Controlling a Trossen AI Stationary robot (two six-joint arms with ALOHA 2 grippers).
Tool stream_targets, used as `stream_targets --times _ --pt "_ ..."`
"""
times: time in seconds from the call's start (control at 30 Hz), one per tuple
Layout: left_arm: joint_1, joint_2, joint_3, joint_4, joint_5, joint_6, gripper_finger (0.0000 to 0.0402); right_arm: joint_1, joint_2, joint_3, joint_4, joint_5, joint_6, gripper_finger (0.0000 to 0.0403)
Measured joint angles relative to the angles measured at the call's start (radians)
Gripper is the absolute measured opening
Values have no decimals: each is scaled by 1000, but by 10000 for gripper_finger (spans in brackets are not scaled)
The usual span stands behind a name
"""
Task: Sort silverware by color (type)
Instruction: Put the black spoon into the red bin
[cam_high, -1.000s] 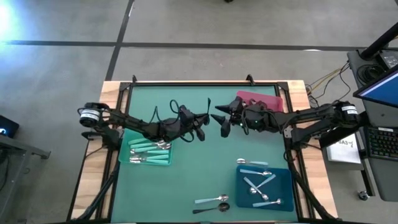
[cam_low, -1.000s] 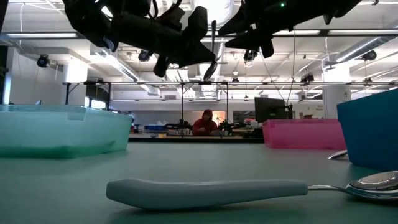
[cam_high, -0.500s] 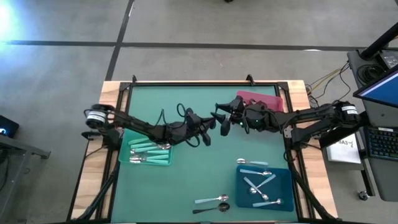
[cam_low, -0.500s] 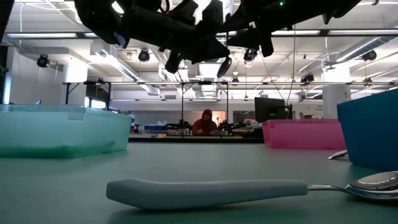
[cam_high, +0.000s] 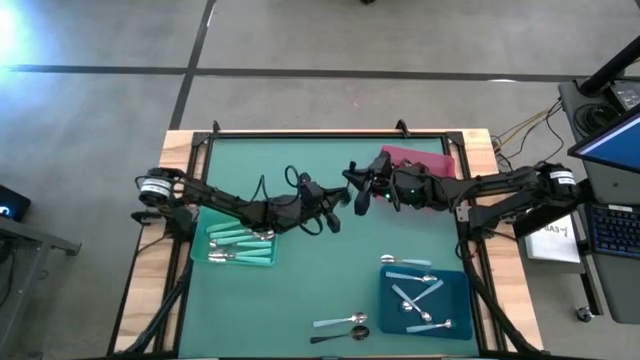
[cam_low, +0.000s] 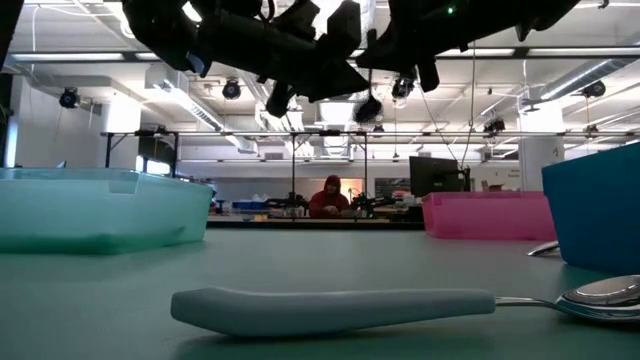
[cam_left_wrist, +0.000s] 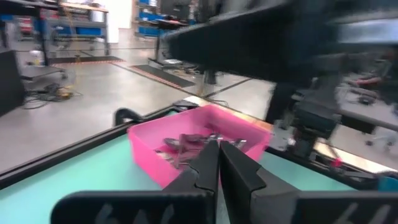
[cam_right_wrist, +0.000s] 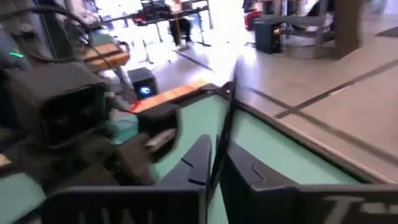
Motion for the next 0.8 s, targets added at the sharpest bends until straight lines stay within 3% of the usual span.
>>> stream_targets --times 0.1,0.23,0.43,0.6,0.7,0.8 --pt "-5 -5 0 5 13 0 3 -21 -1 0 -14 20 -37 8" --pt "-6 -28 0 -8 12 0 2 -69 -21 53 -199 32 -55 8" --pt "-15 -81 0 -100 87 3 1 -126 -35 227 -787 165 -102 8" --pt "-23 -118 0 -223 89 -1 0 -148 -19 354 -1296 293 -9 8" --pt "-26 -124 0 -294 109 -27 0 -157 -16 369 -1491 298 91 8" --pt "-26 -125 0 -347 188 -90 0 -162 -15 330 -1581 293 145 8"
